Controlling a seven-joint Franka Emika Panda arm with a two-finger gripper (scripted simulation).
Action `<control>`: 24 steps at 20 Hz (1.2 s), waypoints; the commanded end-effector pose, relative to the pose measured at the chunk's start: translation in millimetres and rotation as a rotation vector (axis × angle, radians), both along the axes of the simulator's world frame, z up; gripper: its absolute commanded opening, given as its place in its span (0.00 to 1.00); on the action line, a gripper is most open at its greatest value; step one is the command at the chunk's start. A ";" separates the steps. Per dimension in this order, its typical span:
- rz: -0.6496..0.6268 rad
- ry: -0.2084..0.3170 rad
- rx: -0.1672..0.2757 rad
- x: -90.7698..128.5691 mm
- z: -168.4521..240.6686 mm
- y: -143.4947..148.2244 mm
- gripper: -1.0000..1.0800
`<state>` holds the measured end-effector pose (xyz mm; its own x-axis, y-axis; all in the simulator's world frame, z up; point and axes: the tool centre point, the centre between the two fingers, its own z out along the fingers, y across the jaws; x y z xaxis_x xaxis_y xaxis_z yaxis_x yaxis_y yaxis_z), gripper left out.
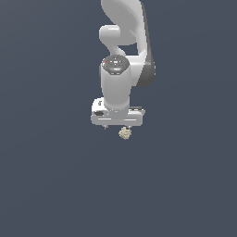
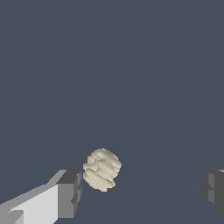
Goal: Pick up the object and move it to a goal position.
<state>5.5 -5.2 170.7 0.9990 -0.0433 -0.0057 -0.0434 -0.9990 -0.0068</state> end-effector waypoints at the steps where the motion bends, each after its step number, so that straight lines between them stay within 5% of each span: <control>1: 0.000 0.000 0.000 0.0 0.0 0.0 0.96; 12: -0.094 0.030 0.005 -9.4 -10.2 -31.8 0.96; 24: 0.026 0.026 0.001 -13.1 -18.4 -23.8 0.96</control>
